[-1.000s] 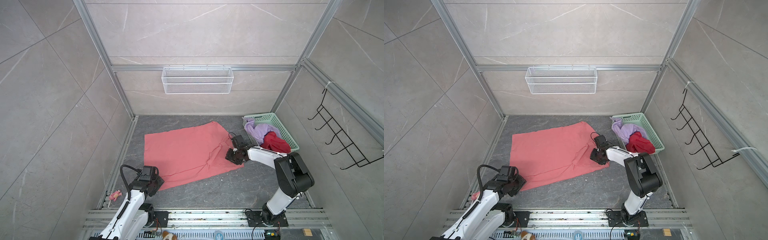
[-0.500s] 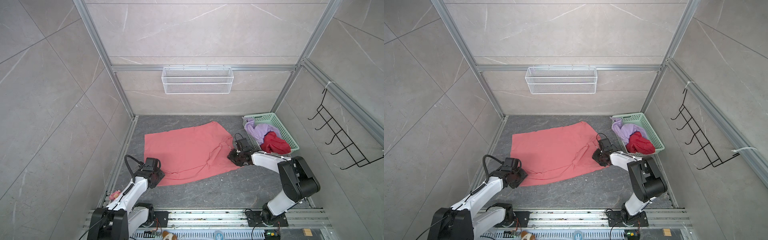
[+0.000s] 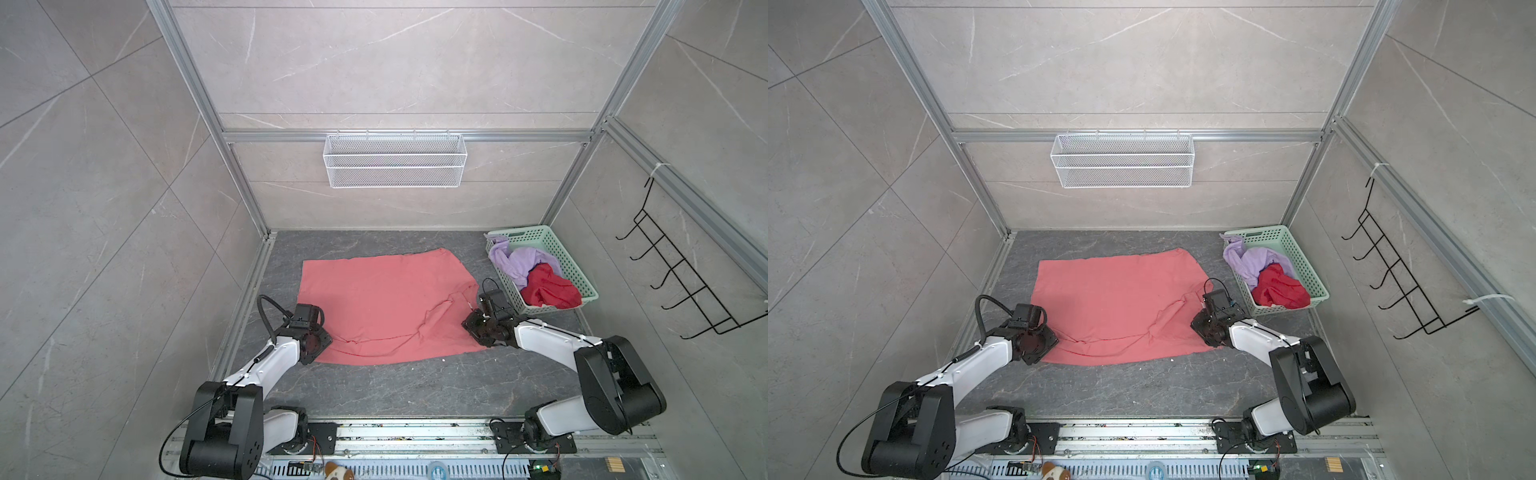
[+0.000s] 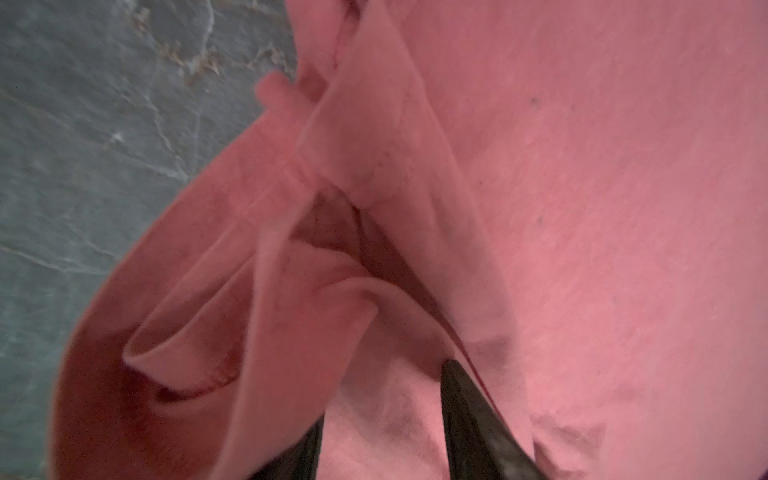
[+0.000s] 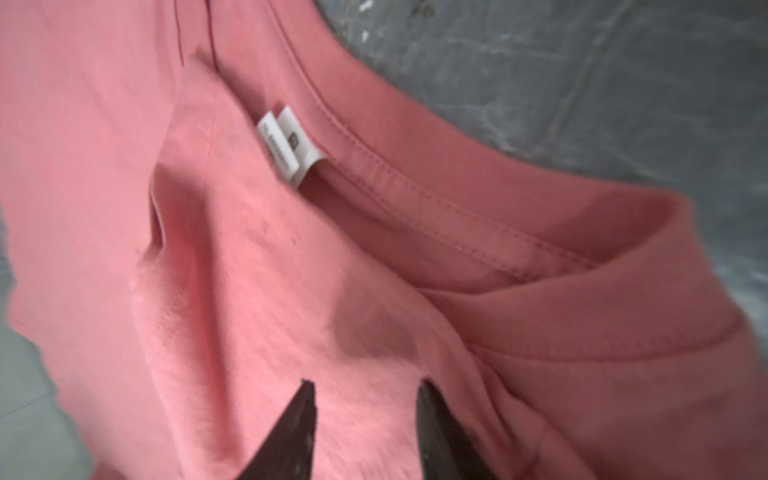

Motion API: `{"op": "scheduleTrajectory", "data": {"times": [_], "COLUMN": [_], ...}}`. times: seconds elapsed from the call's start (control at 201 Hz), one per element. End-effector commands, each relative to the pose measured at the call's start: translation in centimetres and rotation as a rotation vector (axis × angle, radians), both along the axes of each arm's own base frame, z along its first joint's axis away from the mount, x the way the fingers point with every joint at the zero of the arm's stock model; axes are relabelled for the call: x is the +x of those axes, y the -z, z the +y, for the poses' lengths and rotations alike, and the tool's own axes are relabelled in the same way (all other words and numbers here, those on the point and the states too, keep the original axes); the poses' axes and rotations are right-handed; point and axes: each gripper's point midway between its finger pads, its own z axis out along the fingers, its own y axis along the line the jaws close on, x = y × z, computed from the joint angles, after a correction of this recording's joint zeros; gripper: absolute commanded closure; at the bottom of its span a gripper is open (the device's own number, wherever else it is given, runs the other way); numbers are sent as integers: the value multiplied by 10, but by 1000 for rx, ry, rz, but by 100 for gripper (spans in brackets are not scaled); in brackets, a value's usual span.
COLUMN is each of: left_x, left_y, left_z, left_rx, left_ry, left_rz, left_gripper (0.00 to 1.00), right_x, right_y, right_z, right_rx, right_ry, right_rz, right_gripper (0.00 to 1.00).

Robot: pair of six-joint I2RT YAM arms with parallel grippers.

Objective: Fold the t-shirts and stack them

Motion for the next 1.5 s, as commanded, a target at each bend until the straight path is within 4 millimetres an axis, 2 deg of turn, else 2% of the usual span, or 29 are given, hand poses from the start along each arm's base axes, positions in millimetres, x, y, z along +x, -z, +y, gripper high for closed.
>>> {"op": "scheduleTrajectory", "data": {"times": [0.0, 0.09, 0.204, 0.328, 0.458, 0.702, 0.811, 0.941, 0.971, 1.01, 1.065, 1.214, 1.359, 1.493], "left_x": [-17, -14, -2, 4, 12, 42, 59, 92, 100, 112, 129, 169, 199, 218], "left_y": [-14, -41, -68, -81, -89, -99, -99, -100, -96, -92, -85, -59, -37, -28], "left_z": [5, 16, 16, 16, 14, 11, 8, 0, -5, -10, -18, -31, -39, -41], "left_rx": [40, 104, 116, 122, 111, 119, 118, 113, 102, 87, 59, 20, -2, -15], "left_ry": [51, 51, 69, 66, 59, 74, 77, 114, 131, 146, 164, 179, 182, 171], "left_rz": [31, -12, -88, -129, -185, -238, -264, -271, -256, -242, -229, -181, -136, -130], "left_gripper": [51, 51, 50, 50, 49, 49, 48, 47, 48, 48, 49, 50, 51, 51], "right_x": [7, 34, 61, 69, 63, 66, 70, 69, 69, 67, 64, 37, -21, -81], "right_y": [-37, -67, -72, -52, -31, -8, -1, 4, 2, -1, -9, -43, -73, -78], "right_z": [-7, -2, 9, 26, 37, 59, 60, 63, 64, 64, 64, 57, 51, 28], "right_rx": [-153, -188, -197, -159, -163, -137, -151, -154, -151, -149, -150, -155, -170, -207], "right_ry": [-103, -133, -148, -149, -159, -189, -192, -215, -220, -224, -229, -265, -350, -346], "right_rz": [-65, -129, -111, -42, 24, 31, 27, 40, 36, 31, 13, -31, -16, 58], "right_gripper": [46, 42, 41, 40, 40, 41, 56, 89, 94, 100, 100, 100, 100, 100]}}
